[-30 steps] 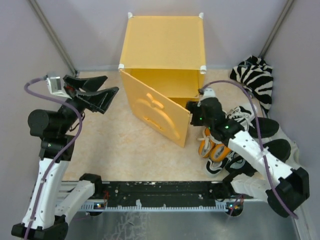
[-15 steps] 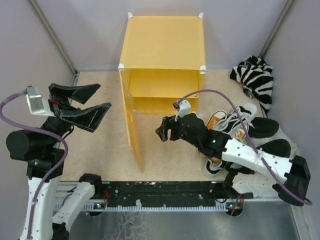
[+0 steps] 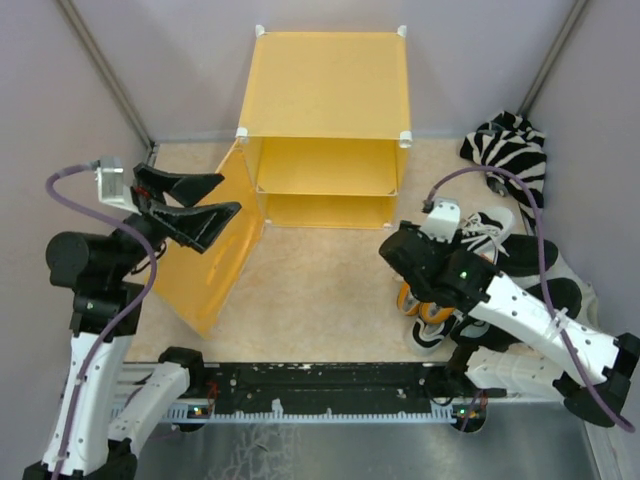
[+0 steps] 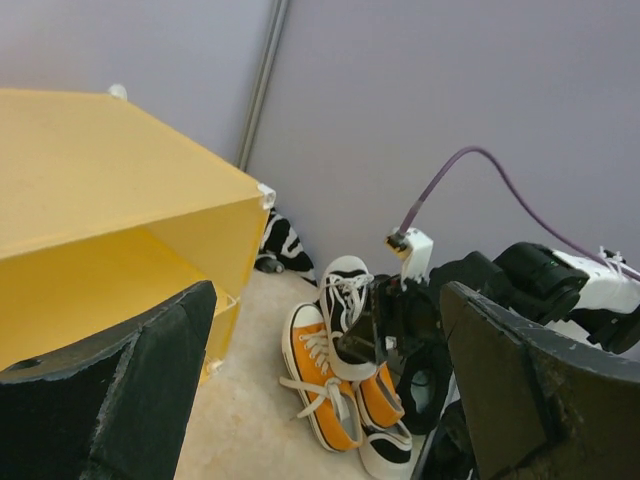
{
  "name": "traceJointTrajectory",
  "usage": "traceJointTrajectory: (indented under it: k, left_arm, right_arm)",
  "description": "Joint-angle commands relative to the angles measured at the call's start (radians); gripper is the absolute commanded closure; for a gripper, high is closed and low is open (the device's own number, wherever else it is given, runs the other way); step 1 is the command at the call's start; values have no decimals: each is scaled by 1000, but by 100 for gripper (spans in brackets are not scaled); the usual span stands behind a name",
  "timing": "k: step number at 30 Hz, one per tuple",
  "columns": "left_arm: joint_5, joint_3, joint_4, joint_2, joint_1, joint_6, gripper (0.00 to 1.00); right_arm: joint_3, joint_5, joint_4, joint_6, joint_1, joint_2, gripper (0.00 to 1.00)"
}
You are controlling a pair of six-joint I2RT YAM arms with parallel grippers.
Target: Place and organize the shoes in the shoe cabinet
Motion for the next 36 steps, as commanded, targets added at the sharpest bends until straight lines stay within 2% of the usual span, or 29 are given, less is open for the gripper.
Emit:
traceJointTrajectory:
  k: [1,5,9,17,22,27,28,29,30,31,32,36]
  left_arm:
    - [40,-40,19,57,-4,-27,1]
    - [46,-112,38,77,-4,-26,1]
    - [51,-170,29,93,-4,-1,1]
    - [36,-207,-28,86,-16,69,1]
    - [26,-200,-48,90,-29,110,1]
    - [-10,-198,-86,101,-30,162,1]
    - [-15,-198,-89,103,-30,169,1]
    - [-17,-199,-91,106,-30,171,1]
    - [-19,-201,-91,109,-30,172,1]
    - [-20,-202,-90,112,-30,170,1]
    - [-20,-203,-87,115,-30,170,1]
    - [-27,-202,-84,125,-30,174,1]
  right_arm:
    - [77,76,-227,123,-80,-62,33]
    - [81,56,-272,107,-172,-116,34]
    - [57,35,-248,81,-244,-143,35]
    - [-25,-36,-28,-27,-401,-117,37]
    - [-98,-198,106,-94,-539,-92,40]
    - [-161,-204,134,-76,-554,-94,48]
    - [-170,-204,137,-74,-554,-99,50]
    - [-179,-206,139,-74,-553,-102,64]
    - [-181,-204,138,-73,-555,-107,83]
    - [-180,-201,136,-74,-555,-113,94]
    - [-174,-199,132,-82,-555,-119,100]
    - [-107,-200,120,-134,-554,-160,100]
